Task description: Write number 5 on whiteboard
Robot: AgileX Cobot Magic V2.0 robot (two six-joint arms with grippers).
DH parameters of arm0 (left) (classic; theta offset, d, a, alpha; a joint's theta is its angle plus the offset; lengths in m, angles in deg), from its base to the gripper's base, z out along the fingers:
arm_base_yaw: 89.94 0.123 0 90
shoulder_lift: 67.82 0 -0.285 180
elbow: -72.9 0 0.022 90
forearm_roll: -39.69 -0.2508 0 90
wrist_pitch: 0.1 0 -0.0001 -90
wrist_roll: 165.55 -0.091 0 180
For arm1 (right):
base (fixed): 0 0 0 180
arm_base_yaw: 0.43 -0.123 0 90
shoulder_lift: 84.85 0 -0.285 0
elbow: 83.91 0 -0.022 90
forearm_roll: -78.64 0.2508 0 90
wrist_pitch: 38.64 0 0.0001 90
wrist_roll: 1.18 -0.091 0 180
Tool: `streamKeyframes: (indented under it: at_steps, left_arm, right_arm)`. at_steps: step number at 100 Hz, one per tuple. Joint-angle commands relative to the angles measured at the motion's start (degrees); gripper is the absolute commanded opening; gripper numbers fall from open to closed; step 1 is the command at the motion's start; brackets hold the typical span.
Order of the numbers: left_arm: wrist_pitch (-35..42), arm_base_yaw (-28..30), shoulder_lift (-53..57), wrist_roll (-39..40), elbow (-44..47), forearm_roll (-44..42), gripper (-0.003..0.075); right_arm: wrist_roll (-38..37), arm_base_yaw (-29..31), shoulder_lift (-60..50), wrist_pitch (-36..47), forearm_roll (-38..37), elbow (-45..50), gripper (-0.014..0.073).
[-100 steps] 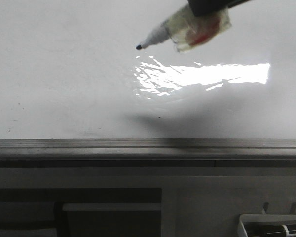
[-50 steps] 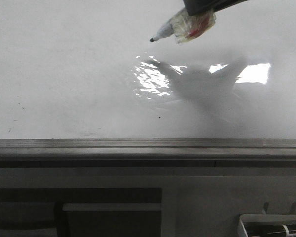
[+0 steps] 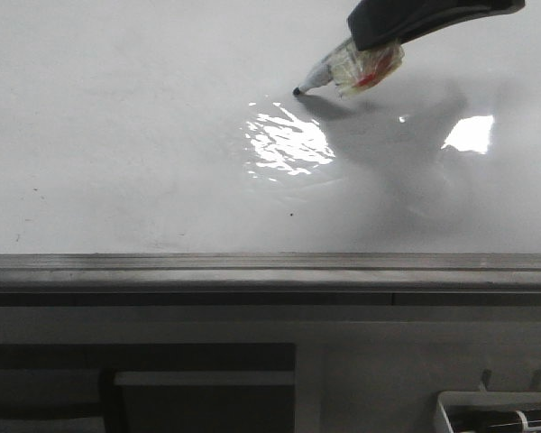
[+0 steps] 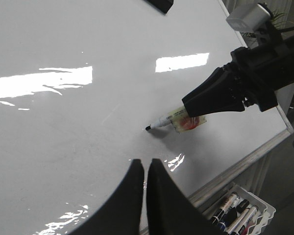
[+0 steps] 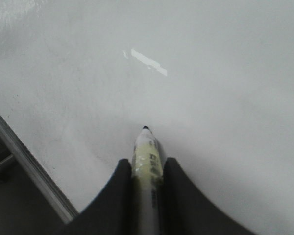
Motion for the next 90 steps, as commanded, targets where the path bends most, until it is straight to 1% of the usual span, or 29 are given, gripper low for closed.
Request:
streamKeyframes:
  at_steps: [1,19,29,51,77,85,90]
  left_arm:
    - [1.63,0.01,-0.27,0.35,-1.7,-0.05,-0.002]
    - [1.37,0.01,-0.27,0.35,-1.7,-0.05,-0.002]
    - [1.34,0.01,-0.27,0.35,-1.7,-0.05,-0.002]
    - [1.34,0.01,-0.27,0.35,-1.7,-0.05,-0.002]
    - [1.34,0.01,-0.27,0.35,-1.7,-0.05,-0.002]
    - [1.34,0.01,-0.27,0.35,-1.7,-0.05,-0.002]
    - [1.34,0.01,-0.27,0.35,-1.7,-0.05,-0.002]
  right_arm:
    - [0.01,0.37,-0.46,1.02,0.8,-2.08,-0.004]
    - [-0.13,0.37,1.03,-0.75,0.8,-1.98,-0.004]
    - [-2.02,0.37,1.67,-2.12,0.8,-1.98,-0.004]
    - [-2.12,0.37,1.66,-4.12,0.8,0.49,-0.004]
    - [-2.15,0.37,1.55,-3.11,0.66,0.75,-0.004]
    - [-4.37,0.64,1.55,-3.11,-1.97,0.75,-0.004]
    - [-8.33,1.19,1.55,-3.38,-5.69,0.75,-0.004]
